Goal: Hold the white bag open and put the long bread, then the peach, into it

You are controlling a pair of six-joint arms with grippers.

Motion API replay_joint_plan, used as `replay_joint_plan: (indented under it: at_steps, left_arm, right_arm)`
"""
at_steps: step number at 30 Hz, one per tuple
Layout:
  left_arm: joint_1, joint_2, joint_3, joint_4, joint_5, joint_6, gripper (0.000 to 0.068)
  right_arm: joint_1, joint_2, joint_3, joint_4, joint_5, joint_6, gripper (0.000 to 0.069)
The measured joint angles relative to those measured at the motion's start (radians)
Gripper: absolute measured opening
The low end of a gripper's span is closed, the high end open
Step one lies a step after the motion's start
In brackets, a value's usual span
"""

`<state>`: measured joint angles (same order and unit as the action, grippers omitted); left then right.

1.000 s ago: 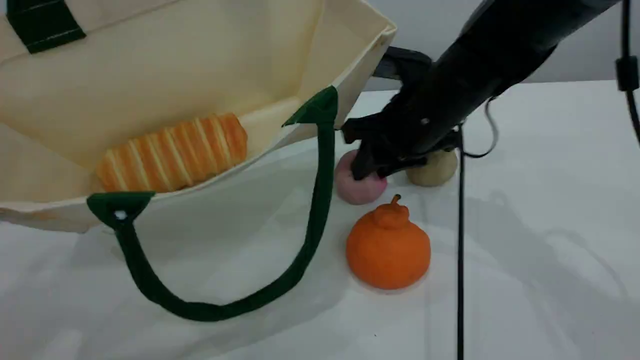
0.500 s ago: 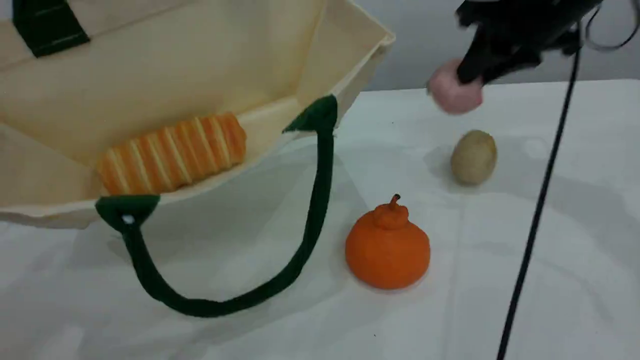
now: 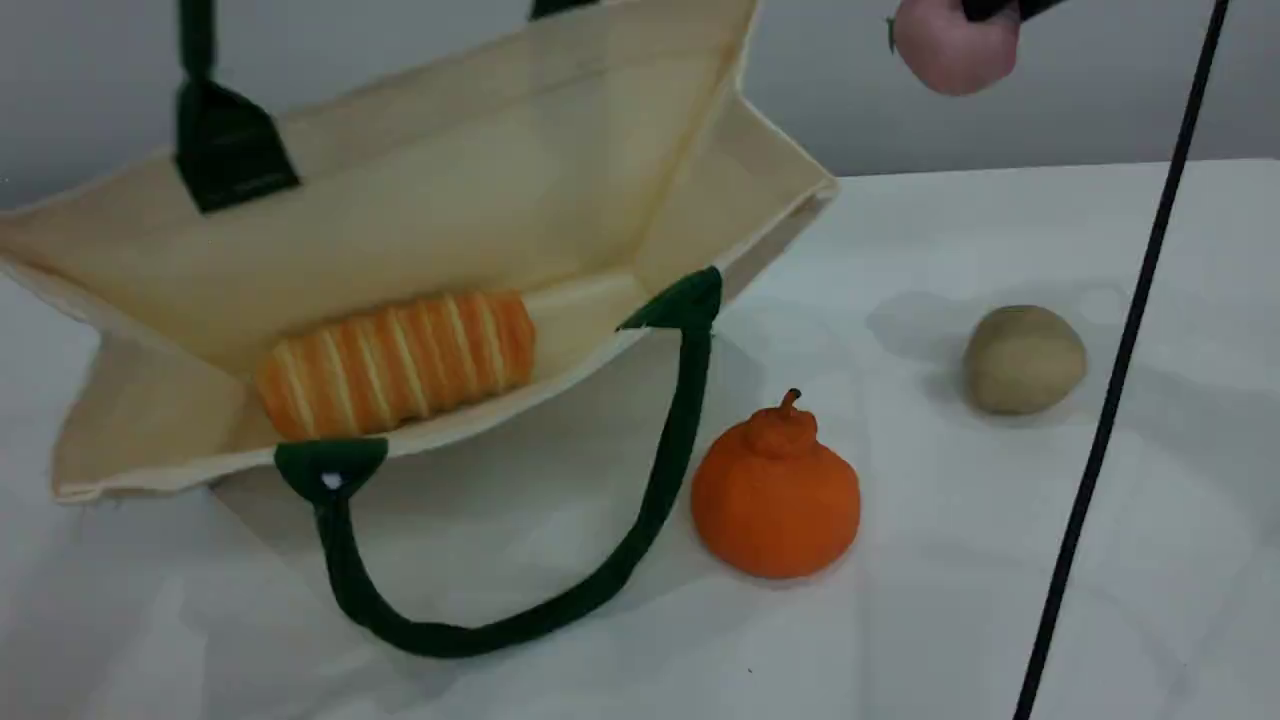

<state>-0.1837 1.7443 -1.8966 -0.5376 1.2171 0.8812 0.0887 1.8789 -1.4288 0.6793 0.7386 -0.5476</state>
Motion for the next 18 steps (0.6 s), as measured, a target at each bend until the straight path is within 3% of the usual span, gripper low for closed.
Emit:
replay_joint_plan:
  at_steps: [6, 12, 18]
  left_arm:
    - [0.0, 0.038, -0.001, -0.049, -0.001, 0.032, 0.0092]
    - [0.0, 0.056, -0.001, -0.05, 0.001, 0.035, 0.0092]
    - [0.0, 0.057, -0.001, -0.098, 0.003, 0.057, 0.0092]
  right_arm:
    - [0.0, -0.064, 0.047, 0.017, 0.01, 0.005, 0.0114]
    - [0.001, -0.151, 0.144, 0.096, 0.008, -0.02, 0.0114]
    - [0.002, -0.241, 0.281, 0.297, 0.027, -0.188, 0.0114]
